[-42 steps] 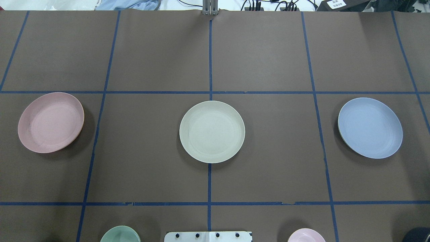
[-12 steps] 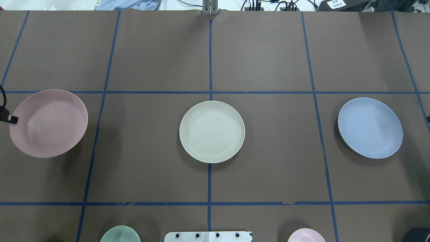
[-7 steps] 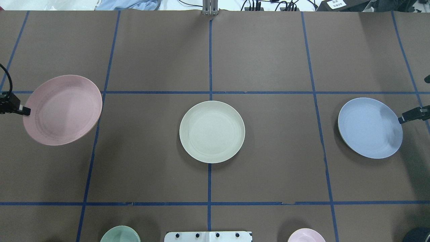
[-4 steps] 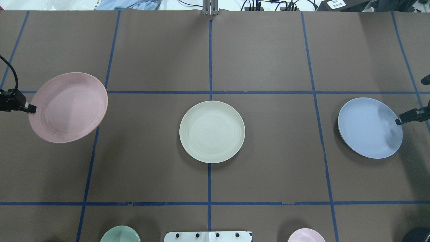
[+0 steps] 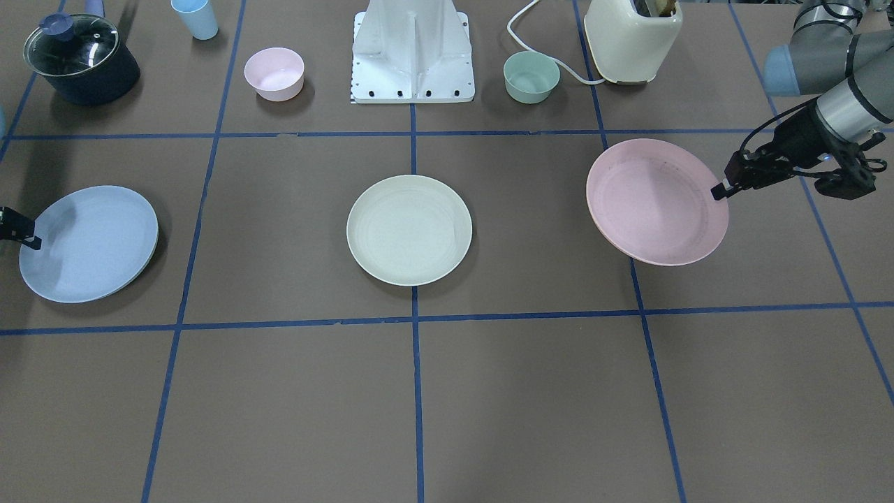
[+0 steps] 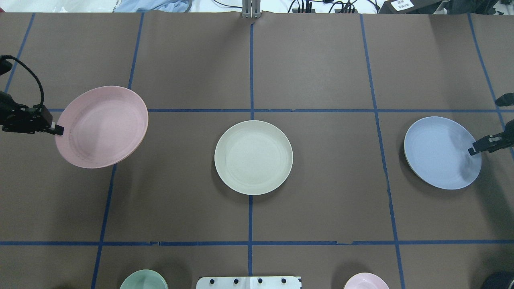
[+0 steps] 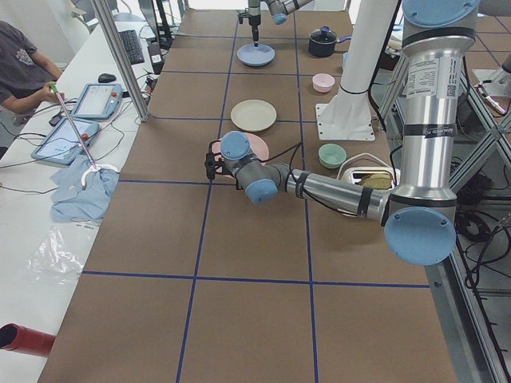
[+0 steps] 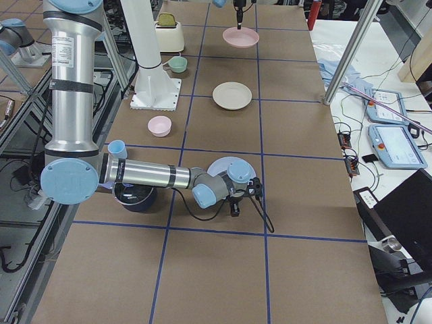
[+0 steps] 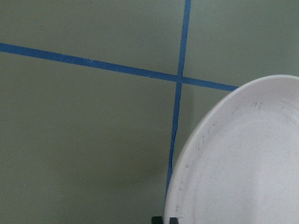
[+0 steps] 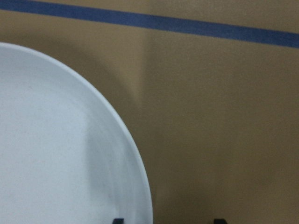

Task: Stack three plates with pink and blue
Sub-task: 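Carry the pink plate onto the cream plate while the right gripper grasps the blue plate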

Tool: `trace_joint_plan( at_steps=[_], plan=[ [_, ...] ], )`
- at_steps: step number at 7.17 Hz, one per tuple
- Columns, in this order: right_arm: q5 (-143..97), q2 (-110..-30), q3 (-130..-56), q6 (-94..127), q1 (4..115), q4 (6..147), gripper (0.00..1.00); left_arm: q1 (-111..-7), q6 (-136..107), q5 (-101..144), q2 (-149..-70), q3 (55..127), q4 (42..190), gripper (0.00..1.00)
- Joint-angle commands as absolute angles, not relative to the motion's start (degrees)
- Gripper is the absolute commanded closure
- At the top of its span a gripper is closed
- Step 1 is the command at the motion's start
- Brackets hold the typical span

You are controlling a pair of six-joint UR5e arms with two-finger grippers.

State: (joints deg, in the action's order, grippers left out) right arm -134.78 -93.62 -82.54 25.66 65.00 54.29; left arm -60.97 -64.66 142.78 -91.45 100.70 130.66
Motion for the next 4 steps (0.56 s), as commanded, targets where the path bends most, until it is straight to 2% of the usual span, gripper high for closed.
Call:
trace_joint_plan(
  at_steps=[1, 4],
  plan=[
    [-136.3, -93.8, -82.6, 25.6, 65.0, 53.9, 1.00, -57.9, -69.5, 141.4, -94.0, 100.6, 130.7, 1.00],
    [-142.1, -94.1, -84.8, 25.8, 65.1, 53.7, 1.00, -47.5, -83.6, 134.1, -103.6, 99.3, 130.7, 1.00]
  ],
)
